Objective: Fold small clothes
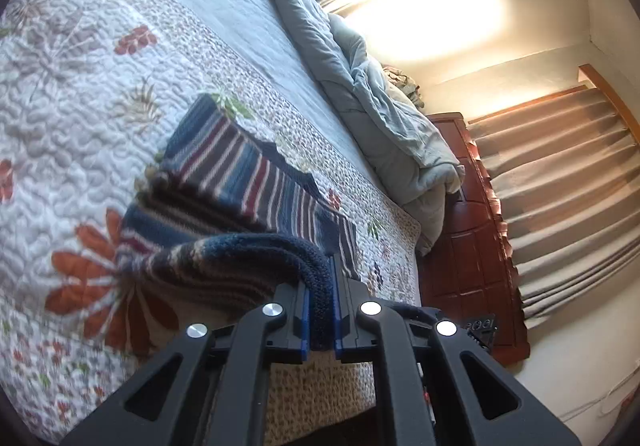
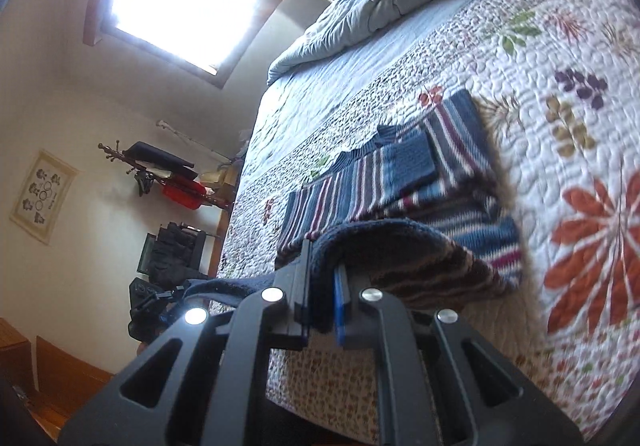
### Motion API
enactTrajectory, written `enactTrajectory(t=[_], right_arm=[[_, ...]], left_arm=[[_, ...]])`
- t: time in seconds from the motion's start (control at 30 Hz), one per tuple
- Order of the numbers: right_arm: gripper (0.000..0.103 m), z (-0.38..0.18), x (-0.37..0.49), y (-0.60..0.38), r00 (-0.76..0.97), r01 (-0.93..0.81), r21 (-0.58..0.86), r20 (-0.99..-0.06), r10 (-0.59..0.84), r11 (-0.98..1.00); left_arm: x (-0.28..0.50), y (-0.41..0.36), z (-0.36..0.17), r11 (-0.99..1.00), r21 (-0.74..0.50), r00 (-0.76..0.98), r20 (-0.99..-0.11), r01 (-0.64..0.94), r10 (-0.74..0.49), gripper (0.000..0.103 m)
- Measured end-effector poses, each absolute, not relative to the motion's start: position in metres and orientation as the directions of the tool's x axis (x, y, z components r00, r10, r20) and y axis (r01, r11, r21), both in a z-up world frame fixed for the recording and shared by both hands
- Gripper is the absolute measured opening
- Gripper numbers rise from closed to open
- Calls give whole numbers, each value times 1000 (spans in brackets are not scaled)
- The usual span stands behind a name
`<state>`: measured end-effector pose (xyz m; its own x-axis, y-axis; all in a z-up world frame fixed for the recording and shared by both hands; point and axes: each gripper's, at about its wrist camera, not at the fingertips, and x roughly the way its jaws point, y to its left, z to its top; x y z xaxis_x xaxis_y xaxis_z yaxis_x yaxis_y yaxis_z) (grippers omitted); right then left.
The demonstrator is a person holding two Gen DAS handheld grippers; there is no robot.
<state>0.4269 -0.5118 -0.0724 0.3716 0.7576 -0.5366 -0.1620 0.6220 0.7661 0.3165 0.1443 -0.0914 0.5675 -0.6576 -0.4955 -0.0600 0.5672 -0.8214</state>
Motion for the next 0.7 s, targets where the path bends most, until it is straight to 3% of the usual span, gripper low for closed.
enactTrajectory(t=[0.4, 0.7], right_arm=[[8, -135, 539, -491, 329, -43, 741, -623, 710, 670], [8, -203, 612, -476, 228, 52, 694, -708, 668, 718]], left_arm=[[450, 134, -137, 637, -755, 507, -614, -154, -605, 8], [525, 125, -208, 678, -690, 407, -712, -253, -572, 8]])
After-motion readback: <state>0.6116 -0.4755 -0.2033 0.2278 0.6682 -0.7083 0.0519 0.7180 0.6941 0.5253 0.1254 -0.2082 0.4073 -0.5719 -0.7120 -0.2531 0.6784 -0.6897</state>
